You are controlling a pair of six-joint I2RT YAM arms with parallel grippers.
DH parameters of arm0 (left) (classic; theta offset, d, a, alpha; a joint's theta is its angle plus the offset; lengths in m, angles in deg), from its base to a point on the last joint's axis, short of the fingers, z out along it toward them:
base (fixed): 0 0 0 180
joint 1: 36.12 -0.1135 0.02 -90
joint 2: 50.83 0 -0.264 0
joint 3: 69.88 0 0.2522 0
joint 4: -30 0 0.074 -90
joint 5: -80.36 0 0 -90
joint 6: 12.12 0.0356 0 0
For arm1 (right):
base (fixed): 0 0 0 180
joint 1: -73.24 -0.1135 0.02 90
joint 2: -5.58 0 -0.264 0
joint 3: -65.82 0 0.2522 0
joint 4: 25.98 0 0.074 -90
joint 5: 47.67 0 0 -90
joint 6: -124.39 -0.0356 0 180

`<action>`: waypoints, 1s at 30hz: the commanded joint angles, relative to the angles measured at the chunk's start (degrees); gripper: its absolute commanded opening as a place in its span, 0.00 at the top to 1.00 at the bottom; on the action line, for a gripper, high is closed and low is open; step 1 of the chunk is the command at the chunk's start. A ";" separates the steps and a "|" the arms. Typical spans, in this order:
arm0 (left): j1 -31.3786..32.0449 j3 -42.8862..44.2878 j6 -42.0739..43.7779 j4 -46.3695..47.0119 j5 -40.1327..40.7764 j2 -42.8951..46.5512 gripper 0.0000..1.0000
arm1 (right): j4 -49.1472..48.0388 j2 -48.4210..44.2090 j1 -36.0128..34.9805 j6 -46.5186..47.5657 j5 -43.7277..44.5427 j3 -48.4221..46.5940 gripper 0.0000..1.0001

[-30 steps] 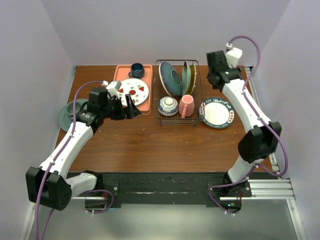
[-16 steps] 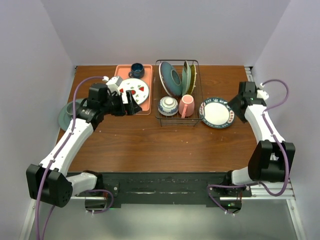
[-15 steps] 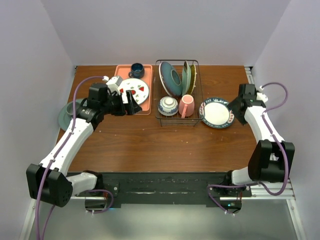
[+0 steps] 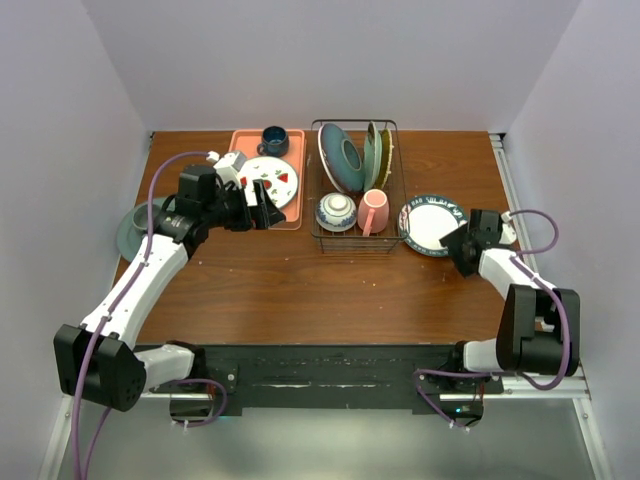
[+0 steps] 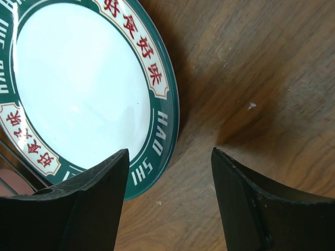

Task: Load the mixed dishes into the dish rack

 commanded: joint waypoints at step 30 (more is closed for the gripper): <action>-0.31 1.25 -6.28 6.43 -8.24 -0.53 0.00 | -21.08 2.73 2.57 -8.55 -2.82 10.95 1.00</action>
